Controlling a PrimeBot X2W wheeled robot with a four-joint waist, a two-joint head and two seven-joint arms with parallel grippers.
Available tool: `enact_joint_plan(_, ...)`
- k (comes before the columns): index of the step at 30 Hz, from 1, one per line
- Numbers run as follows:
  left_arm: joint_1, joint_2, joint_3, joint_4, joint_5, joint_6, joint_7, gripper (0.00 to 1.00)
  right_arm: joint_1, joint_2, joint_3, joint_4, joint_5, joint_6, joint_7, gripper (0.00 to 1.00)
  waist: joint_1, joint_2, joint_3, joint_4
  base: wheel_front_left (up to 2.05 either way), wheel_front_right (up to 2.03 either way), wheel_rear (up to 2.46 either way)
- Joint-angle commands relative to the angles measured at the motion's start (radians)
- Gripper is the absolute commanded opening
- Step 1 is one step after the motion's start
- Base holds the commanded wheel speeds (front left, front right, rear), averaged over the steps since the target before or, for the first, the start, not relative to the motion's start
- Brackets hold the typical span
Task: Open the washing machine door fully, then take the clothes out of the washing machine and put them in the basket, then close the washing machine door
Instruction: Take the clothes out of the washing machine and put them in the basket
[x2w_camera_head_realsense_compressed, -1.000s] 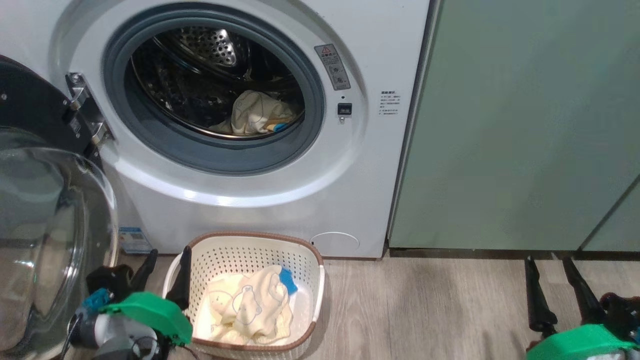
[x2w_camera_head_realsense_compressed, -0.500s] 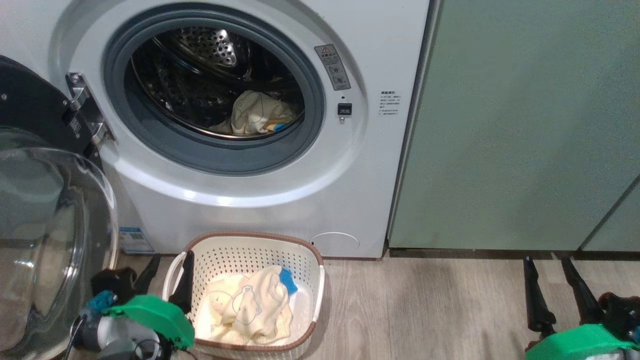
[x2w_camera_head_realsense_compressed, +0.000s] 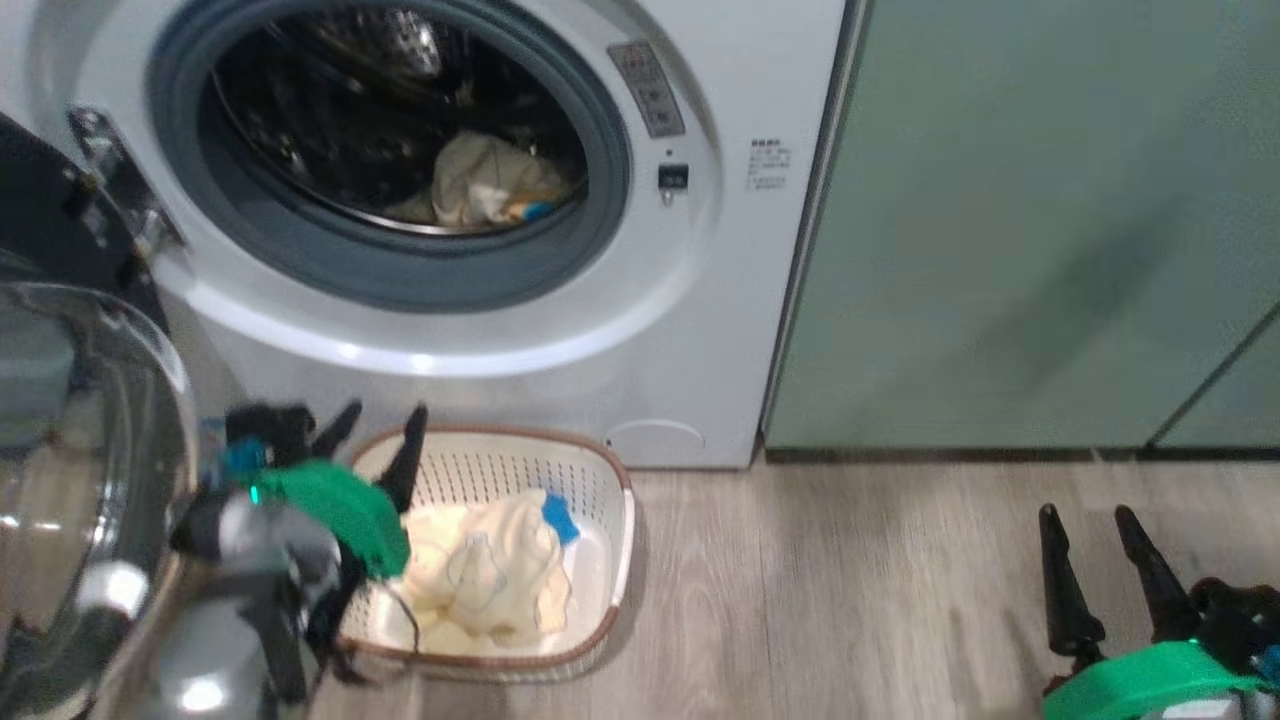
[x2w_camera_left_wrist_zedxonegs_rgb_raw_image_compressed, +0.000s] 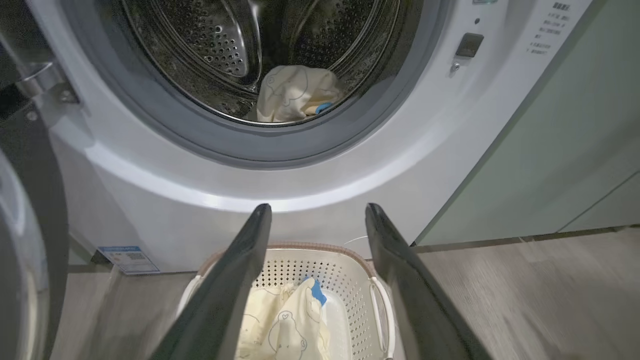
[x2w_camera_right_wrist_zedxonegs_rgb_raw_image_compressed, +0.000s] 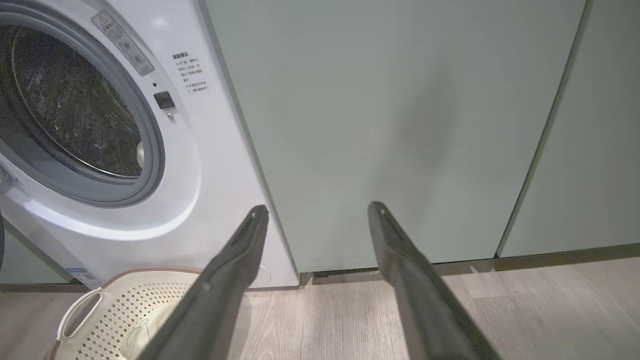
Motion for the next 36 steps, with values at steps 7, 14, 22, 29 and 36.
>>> enact_joint_plan(7,-0.329,0.137,-0.060,0.001,-0.039,-0.001,0.082,1.00,-0.142,0.007,0.025,-0.058,0.004,0.000,-0.010,1.00,0.0000,0.0000,0.221,-0.039,0.00,0.00,0.00)
enact_joint_plan(14,-0.523,0.190,-0.128,0.042,-0.074,-0.001,0.137,1.00,-0.209,0.015,0.029,-0.071,0.007,0.000,-0.010,1.00,0.0000,0.0000,0.350,-0.055,0.00,0.00,0.00)
enact_joint_plan(22,-0.778,0.250,-0.187,0.108,-0.170,-0.001,0.233,1.00,-0.300,0.017,0.053,-0.092,0.045,0.000,-0.010,1.00,0.0000,0.0000,0.505,-0.077,0.00,0.00,0.00)
enact_joint_plan(29,-0.959,0.291,-0.198,0.162,-0.250,-0.001,0.332,1.00,-0.358,0.017,0.065,-0.100,0.061,0.000,-0.010,1.00,0.0000,0.0000,0.612,-0.093,0.00,0.00,0.00)
enact_joint_plan(36,-1.094,0.303,-0.234,0.219,-0.276,-0.001,0.433,1.00,-0.393,0.017,0.075,-0.105,0.066,0.000,-0.010,1.00,0.0000,0.0000,0.683,-0.096,0.00,0.00,0.00)
